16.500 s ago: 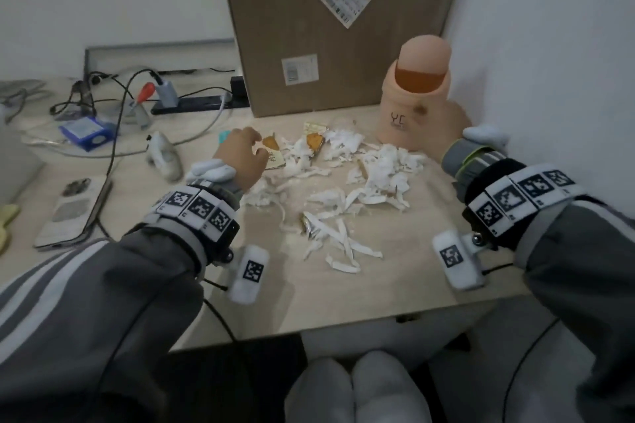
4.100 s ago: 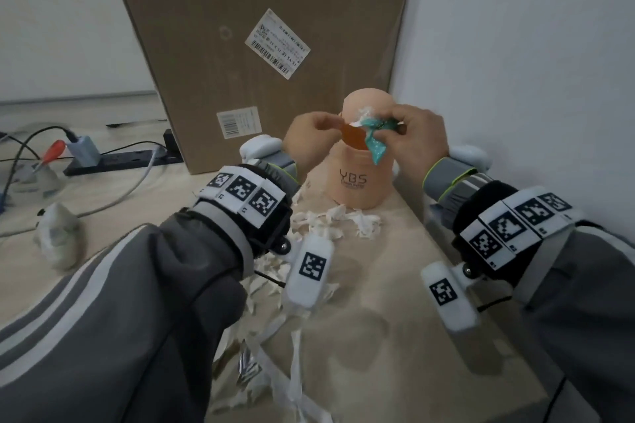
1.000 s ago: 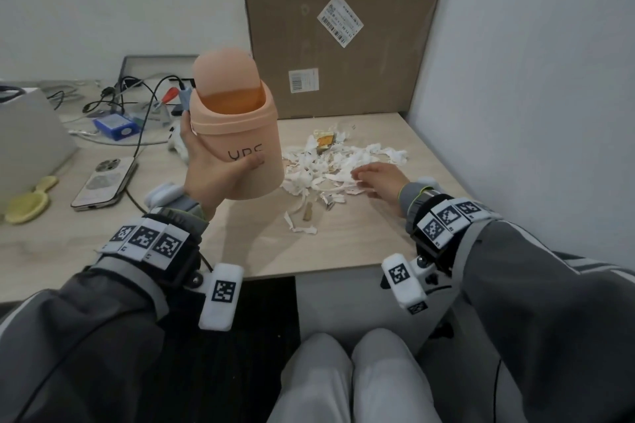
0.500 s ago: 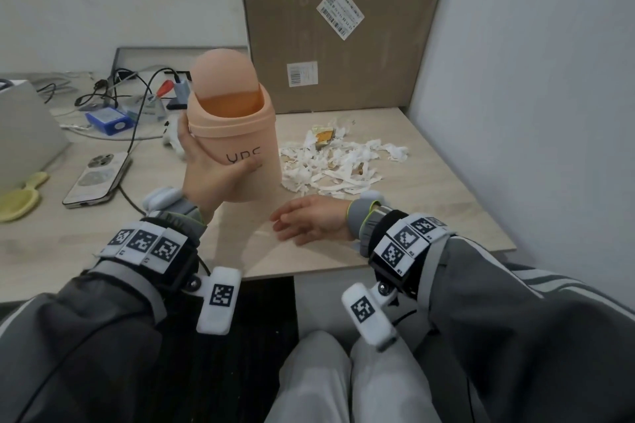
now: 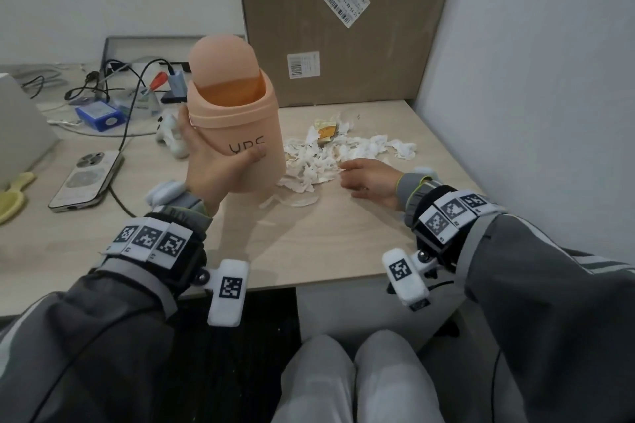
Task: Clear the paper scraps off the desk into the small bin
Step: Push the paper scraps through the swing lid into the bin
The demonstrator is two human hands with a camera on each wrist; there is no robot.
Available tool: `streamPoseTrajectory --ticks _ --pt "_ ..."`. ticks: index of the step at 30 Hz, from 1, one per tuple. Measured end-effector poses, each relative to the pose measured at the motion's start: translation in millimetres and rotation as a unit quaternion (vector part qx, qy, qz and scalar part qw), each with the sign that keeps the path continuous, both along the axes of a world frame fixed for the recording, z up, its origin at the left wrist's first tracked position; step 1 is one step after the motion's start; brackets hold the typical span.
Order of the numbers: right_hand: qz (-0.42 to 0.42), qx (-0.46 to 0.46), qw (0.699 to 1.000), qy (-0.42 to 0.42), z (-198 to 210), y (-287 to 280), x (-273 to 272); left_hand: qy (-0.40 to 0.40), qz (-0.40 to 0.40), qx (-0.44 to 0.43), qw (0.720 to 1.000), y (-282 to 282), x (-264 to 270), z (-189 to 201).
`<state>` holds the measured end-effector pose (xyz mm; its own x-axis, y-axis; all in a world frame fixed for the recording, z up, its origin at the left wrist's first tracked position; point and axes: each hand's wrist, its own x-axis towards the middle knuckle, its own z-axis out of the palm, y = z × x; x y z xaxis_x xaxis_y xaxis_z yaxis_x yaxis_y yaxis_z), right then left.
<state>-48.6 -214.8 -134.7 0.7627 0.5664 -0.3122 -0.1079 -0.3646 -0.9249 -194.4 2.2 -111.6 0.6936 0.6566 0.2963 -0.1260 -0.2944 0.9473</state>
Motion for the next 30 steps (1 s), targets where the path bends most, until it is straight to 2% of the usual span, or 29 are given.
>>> streamPoseTrajectory --ticks 3,6,10,13,16,19,24,27,30 --pt "-0.003 0.021 1.000 -0.012 6.6 -11.2 -0.7 -0.002 0.010 -0.016 1.000 7.4 7.5 0.5" --pt "0.016 0.063 0.998 0.019 15.0 -14.8 -10.7 -0.013 0.026 -0.016 0.999 17.4 14.2 0.8" --pt "0.139 0.059 0.987 0.058 19.1 10.9 -30.1 -0.016 0.048 -0.008 0.999 30.5 30.8 3.3" --pt "0.244 0.050 0.963 0.105 13.0 44.3 -46.2 -0.012 0.044 0.001 0.999 38.8 41.9 2.5" --pt "0.294 0.022 0.947 0.126 5.1 73.6 -56.7 -0.018 0.031 -0.002 0.999 45.1 43.9 -0.2" --pt "0.252 0.035 0.957 0.139 -0.7 89.3 -53.3 -0.017 0.012 -0.005 1.000 48.4 40.7 -2.0" --pt "0.104 0.071 0.985 0.119 -1.2 83.6 -16.9 -0.013 0.000 -0.001 1.000 50.8 38.0 -3.3" --pt "0.029 0.084 0.990 0.112 -1.6 68.9 5.6 -0.006 0.016 -0.003 1.000 51.7 42.9 -4.0" --pt "-0.011 0.097 0.989 0.114 0.5 53.6 19.0 -0.014 0.029 -0.010 0.999 50.3 52.1 -5.8"
